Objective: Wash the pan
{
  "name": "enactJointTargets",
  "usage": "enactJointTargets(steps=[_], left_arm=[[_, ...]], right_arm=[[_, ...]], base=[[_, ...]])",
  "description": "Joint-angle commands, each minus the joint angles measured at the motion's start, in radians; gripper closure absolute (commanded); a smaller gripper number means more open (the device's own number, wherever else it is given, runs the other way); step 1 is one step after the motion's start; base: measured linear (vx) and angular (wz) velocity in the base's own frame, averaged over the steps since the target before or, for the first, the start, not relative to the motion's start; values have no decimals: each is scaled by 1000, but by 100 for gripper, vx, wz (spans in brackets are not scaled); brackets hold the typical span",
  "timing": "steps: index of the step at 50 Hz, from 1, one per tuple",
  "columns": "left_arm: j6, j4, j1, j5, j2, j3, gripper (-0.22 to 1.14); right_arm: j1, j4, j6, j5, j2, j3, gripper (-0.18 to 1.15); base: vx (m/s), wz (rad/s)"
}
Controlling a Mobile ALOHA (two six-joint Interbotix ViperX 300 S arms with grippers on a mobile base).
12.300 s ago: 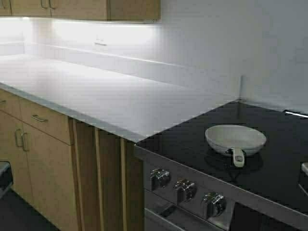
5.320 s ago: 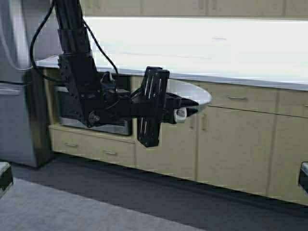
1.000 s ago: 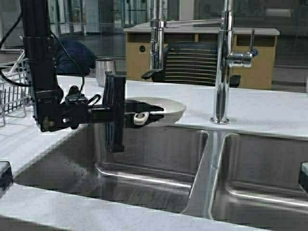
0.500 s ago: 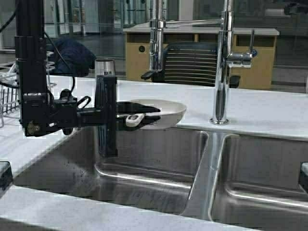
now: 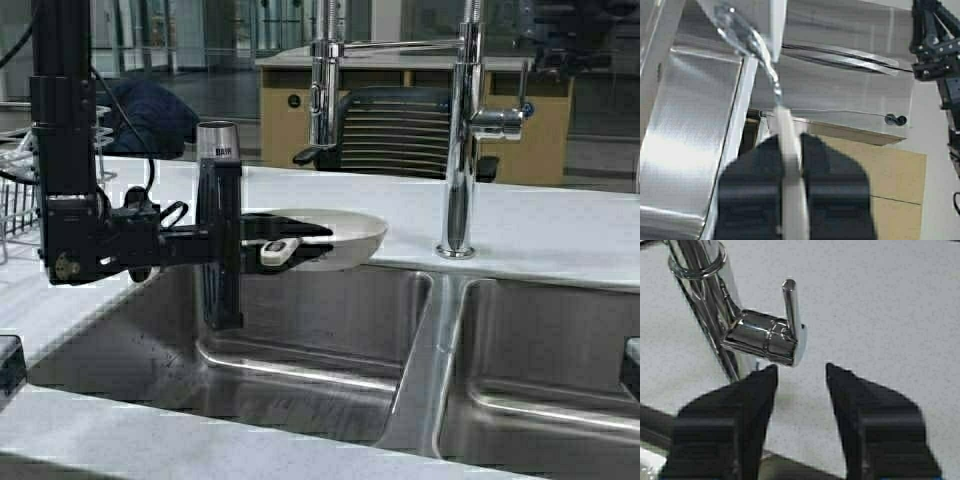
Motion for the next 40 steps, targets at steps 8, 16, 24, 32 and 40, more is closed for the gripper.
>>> enactJointTargets(steps=[8,16,24,32,40], left_arm=[[17,5,-2,-18,-3,-15,89],[17,5,-2,-20,6,-23,89],[17,6,-2,-20,6,-21,89],[17,6,-2,-18,8,-23,89],[15,6,-2,-20,8,-28,89]], right_arm=[[49,2,2,0,18,-55,-4],[52,2,0,3,51,-77,-4],[51,2,0,5,75,-98,-4],[49,2,-5,8,78,-101,-4],[32,2,-5,8,115,-133,-4]], base=[[0,0],[0,0],[0,0],[0,0],[0,0]])
